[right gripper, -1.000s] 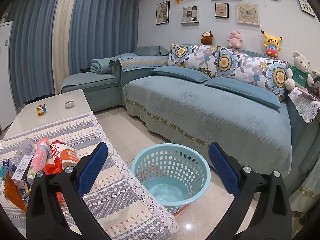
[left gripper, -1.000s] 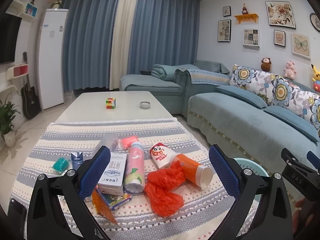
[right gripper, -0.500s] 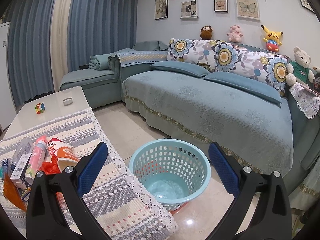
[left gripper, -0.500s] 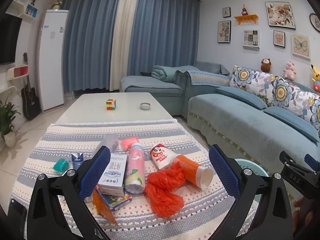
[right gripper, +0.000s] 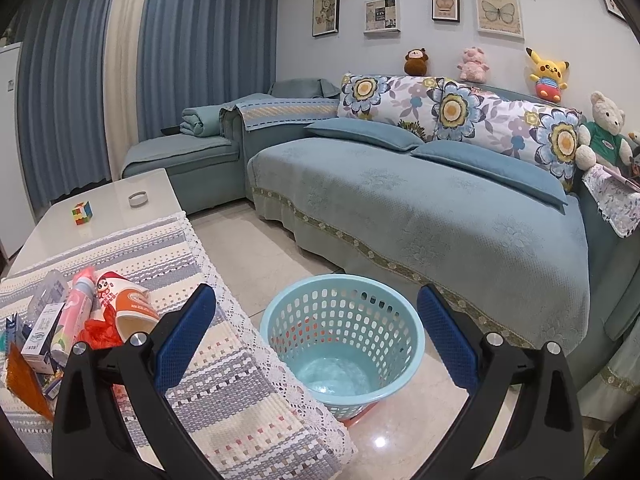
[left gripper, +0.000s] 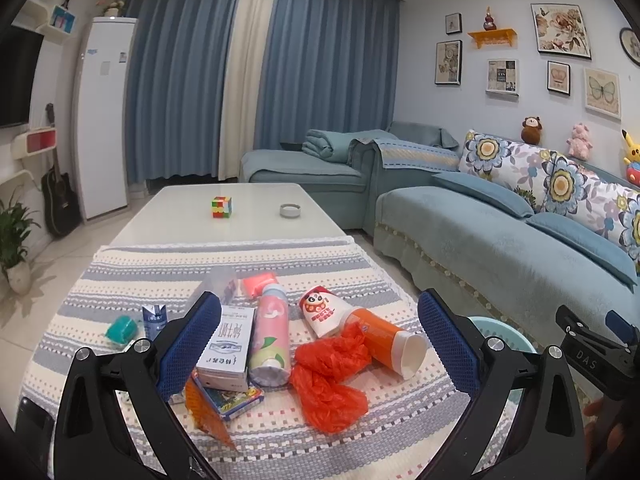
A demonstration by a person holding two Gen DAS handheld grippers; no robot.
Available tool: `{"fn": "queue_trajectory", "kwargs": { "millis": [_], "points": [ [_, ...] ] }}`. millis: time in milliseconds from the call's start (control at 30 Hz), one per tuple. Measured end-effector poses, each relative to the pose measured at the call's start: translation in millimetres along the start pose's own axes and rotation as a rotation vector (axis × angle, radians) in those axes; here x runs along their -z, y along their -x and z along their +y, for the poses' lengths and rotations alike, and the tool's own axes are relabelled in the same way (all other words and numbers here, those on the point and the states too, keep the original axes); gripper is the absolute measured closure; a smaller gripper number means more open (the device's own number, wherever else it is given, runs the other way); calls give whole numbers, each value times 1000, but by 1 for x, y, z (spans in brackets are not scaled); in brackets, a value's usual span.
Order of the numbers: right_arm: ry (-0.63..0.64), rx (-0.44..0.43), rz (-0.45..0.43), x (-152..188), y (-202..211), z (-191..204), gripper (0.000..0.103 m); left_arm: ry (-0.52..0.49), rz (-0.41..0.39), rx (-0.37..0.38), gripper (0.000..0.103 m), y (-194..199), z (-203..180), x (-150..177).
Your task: Collect trash
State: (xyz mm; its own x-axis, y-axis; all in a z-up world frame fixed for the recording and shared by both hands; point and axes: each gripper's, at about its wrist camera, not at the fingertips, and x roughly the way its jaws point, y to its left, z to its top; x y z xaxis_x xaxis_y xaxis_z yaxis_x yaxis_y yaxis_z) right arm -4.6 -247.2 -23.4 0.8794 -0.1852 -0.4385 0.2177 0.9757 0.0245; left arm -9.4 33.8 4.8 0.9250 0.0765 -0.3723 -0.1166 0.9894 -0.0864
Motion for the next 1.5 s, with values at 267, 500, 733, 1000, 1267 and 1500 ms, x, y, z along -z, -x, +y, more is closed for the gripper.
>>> {"fn": "queue_trajectory", "kwargs": {
  "millis": [267,500,733,1000,1267,1500],
  "points": [
    [4,-4,-7,0,2,2,8,3,-3,1,7,0,0,1],
    [13,-13,-6,-1,3,4,8,-5,-4,2,7,-1,0,1],
    [10,-15,-4,-1,2,4,8,-4,-4,3,7,0,0,1],
    [15,-3,13,0,-3,6,8,-6,0,6,7,-1,0,2],
    [29,-8,26,1,-4,10,8,31,4,-15,7,-1,8,1],
    [66,-29,8,1,3,21,10,76,-13,-21,7,12,28,-12]
  ]
}}
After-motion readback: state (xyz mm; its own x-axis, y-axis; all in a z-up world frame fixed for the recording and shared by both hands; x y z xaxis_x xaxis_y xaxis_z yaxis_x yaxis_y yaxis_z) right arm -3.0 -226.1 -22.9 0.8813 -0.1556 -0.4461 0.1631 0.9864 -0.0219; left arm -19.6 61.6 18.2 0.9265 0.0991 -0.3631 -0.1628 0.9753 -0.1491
